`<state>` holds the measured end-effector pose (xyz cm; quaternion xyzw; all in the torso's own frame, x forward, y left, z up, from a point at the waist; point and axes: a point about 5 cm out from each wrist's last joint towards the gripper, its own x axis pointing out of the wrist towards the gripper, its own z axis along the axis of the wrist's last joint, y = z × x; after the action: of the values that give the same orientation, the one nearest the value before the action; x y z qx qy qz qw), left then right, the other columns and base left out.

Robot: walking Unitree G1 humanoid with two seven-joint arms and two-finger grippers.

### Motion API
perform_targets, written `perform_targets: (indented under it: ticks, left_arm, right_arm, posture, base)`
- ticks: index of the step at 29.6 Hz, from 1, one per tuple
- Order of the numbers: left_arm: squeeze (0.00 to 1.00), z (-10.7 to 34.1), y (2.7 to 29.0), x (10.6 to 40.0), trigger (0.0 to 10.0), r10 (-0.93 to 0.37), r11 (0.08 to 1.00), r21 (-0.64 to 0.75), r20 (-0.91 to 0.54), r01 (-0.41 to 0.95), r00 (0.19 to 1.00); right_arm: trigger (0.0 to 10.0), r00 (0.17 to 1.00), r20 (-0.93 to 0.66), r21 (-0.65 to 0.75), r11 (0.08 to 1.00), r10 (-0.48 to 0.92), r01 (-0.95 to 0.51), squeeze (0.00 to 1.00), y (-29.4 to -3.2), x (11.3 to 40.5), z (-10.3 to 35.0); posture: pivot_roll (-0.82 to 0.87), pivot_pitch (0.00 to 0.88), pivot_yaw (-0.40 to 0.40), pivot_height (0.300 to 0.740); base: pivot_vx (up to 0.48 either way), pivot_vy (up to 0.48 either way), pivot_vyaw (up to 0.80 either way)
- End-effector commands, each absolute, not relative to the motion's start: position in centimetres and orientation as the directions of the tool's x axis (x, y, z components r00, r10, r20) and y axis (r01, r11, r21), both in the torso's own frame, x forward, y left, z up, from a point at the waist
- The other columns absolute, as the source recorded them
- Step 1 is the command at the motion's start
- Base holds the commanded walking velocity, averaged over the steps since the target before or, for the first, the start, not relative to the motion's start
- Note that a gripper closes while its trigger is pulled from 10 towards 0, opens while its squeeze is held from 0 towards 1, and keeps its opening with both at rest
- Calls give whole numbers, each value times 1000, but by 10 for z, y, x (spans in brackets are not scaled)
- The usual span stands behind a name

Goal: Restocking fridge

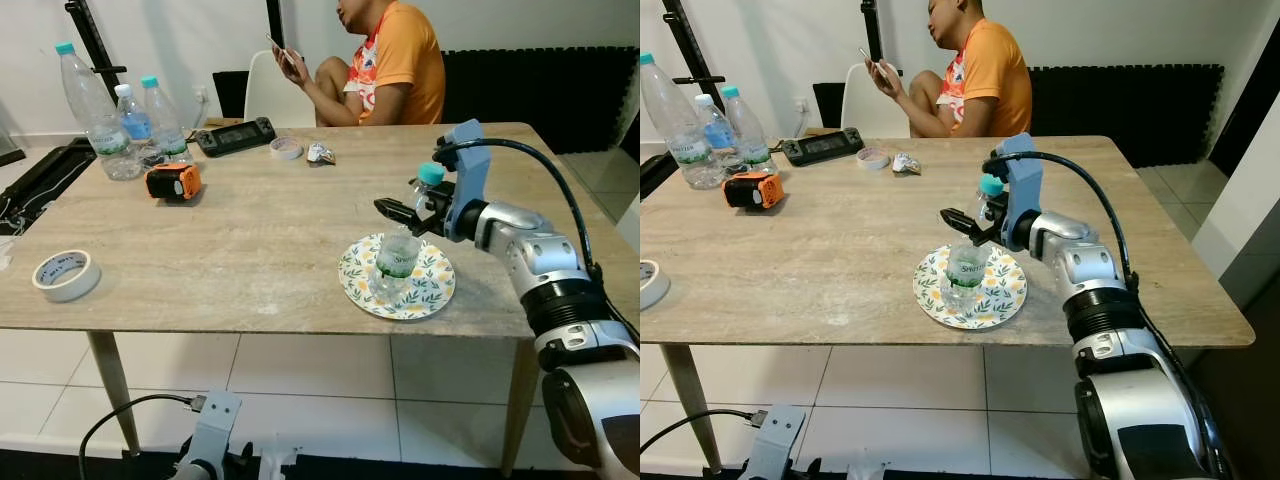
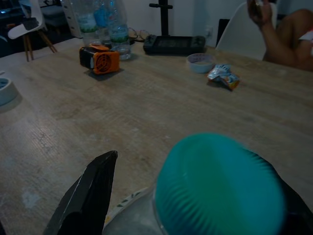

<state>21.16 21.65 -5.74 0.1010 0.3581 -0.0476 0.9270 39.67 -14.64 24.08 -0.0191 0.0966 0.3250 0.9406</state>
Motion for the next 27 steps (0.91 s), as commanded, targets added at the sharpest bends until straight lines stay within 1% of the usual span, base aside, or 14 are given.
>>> perform_targets:
  ticks: [1, 7, 16, 23, 27]
  left_arm:
    - [0, -62, 221, 204, 10000, 7, 976, 159, -699, 146, 715]
    - [0, -66, 217, 199, 10000, 9, 977, 156, -712, 146, 703]
    - [0, -66, 217, 200, 10000, 17, 978, 158, -716, 139, 698]
    - [0, -65, 220, 200, 10000, 24, 978, 160, -720, 132, 693]
    - [0, -65, 224, 200, 10000, 24, 978, 159, -723, 132, 691]
  right_arm:
    - [10000, 769, -165, 12, 781, 617, -624, 0, -146, 396, 255]
    - [10000, 751, -153, 1, 760, 642, -650, 0, -142, 392, 261]
    - [10000, 733, -165, 4, 744, 660, -669, 0, -137, 389, 260]
    - [10000, 713, -197, -13, 726, 673, -688, 0, -135, 386, 261]
    - [10000, 688, -232, -8, 706, 688, -708, 0, -136, 381, 259]
  posture:
    - [-130, 80, 17, 740]
    - [-129, 75, 16, 740]
    - [-126, 66, 13, 740]
    - [-126, 60, 13, 740]
    - [-128, 60, 18, 740]
  base:
    - [0, 0, 0]
    - [0, 0, 0]
    - [0, 0, 0]
    - [0, 0, 0]
    - [0, 0, 0]
